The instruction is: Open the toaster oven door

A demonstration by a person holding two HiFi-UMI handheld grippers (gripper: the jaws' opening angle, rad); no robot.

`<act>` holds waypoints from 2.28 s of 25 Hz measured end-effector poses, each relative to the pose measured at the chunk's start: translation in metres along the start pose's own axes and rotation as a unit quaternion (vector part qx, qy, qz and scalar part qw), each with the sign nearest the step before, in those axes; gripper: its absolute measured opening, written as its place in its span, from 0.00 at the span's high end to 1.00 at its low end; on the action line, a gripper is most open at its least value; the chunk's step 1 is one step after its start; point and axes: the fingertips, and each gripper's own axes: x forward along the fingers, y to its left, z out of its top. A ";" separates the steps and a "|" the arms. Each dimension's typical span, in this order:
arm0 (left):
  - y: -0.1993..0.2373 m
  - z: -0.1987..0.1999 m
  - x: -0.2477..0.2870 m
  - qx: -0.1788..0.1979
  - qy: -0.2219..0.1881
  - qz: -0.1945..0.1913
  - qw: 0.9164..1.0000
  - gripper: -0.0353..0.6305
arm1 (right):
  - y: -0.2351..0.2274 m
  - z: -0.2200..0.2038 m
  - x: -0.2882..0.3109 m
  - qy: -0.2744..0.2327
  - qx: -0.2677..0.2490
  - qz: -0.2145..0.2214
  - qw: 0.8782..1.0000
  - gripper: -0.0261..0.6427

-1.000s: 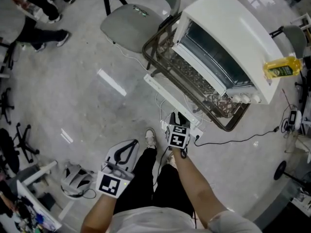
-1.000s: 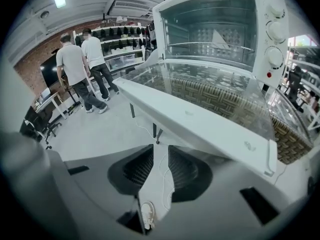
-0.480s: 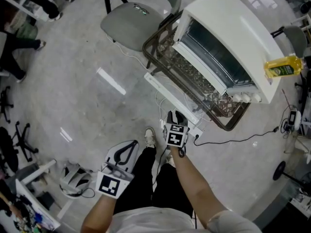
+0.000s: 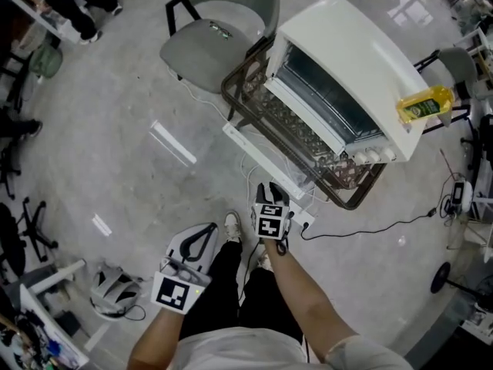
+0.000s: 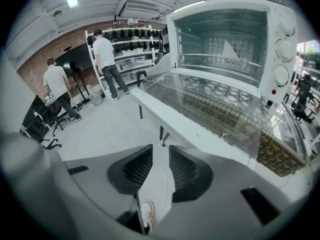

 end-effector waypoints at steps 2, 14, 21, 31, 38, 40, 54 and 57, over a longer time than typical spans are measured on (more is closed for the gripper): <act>-0.008 0.011 -0.004 0.008 -0.013 0.006 1.000 0.92 | 0.003 0.004 -0.012 -0.007 -0.007 0.006 1.000 0.78; -0.088 0.064 -0.044 0.035 -0.065 0.038 0.997 0.92 | -0.032 0.026 -0.109 -0.053 -0.031 0.022 0.998 0.82; -0.117 0.107 -0.054 0.071 -0.102 0.060 0.990 0.92 | -0.072 0.052 -0.165 -0.098 -0.018 0.018 0.995 0.87; -0.117 0.149 -0.064 0.079 -0.141 0.082 0.983 0.92 | -0.114 0.131 -0.238 -0.194 -0.011 0.035 0.980 0.93; -0.100 0.193 -0.073 0.077 -0.161 0.084 0.980 0.92 | -0.096 0.195 -0.286 -0.250 -0.016 0.057 0.966 0.93; -0.092 0.201 -0.073 0.082 -0.165 0.084 0.979 0.92 | -0.094 0.214 -0.300 -0.270 -0.016 0.061 0.961 0.93; -0.033 0.254 -0.080 0.107 -0.198 0.091 0.970 0.92 | -0.092 0.290 -0.393 -0.384 -0.011 0.075 0.920 0.93; -0.025 0.257 -0.084 0.109 -0.201 0.087 0.970 0.92 | -0.088 0.297 -0.408 -0.400 -0.015 0.069 0.914 0.93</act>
